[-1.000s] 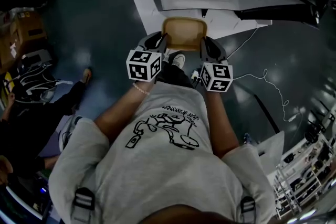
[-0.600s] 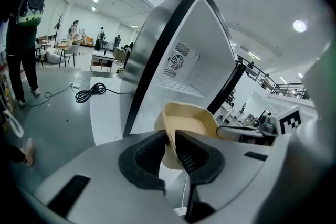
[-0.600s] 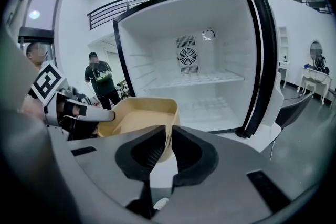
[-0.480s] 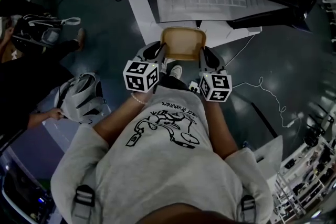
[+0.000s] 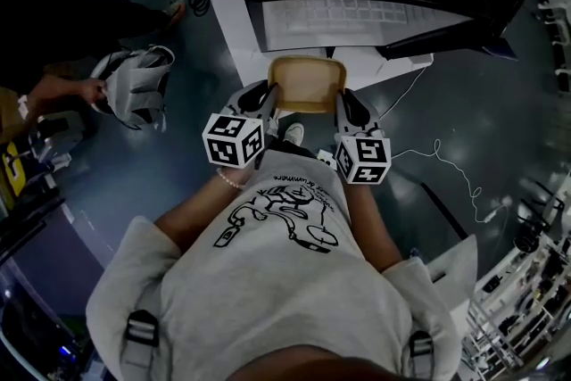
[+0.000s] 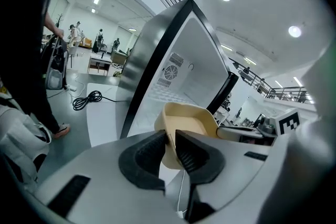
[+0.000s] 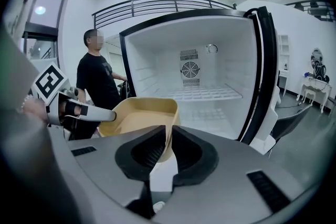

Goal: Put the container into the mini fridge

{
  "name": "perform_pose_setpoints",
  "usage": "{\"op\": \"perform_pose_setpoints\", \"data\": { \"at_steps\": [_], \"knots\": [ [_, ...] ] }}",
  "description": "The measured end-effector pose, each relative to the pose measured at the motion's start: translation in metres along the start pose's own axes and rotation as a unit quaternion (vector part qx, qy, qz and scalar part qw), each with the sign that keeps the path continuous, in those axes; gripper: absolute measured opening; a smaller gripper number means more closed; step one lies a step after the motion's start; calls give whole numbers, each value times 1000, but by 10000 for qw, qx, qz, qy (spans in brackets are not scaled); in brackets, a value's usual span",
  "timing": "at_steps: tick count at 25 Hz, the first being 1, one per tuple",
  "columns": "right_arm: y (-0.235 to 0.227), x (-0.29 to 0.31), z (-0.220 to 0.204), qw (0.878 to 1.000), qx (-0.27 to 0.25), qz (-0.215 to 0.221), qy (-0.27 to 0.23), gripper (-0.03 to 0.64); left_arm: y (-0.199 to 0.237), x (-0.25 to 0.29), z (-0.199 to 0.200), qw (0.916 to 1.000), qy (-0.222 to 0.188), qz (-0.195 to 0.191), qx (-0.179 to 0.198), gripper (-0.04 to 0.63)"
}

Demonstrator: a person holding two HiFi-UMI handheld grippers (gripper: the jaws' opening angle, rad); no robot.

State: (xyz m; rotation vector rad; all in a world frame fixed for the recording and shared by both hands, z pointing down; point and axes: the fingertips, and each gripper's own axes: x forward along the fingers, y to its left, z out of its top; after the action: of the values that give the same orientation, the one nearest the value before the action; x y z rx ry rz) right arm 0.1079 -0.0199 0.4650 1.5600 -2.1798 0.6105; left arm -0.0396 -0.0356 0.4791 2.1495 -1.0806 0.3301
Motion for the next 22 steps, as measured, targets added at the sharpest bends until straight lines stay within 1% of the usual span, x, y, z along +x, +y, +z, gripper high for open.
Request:
{"op": "perform_pose_setpoints", "data": {
  "at_steps": [22],
  "knots": [
    [-25,-7,18,9995,79,-233,-207,54,-22,14,22,9997,-141,-171,128,72]
  ]
}}
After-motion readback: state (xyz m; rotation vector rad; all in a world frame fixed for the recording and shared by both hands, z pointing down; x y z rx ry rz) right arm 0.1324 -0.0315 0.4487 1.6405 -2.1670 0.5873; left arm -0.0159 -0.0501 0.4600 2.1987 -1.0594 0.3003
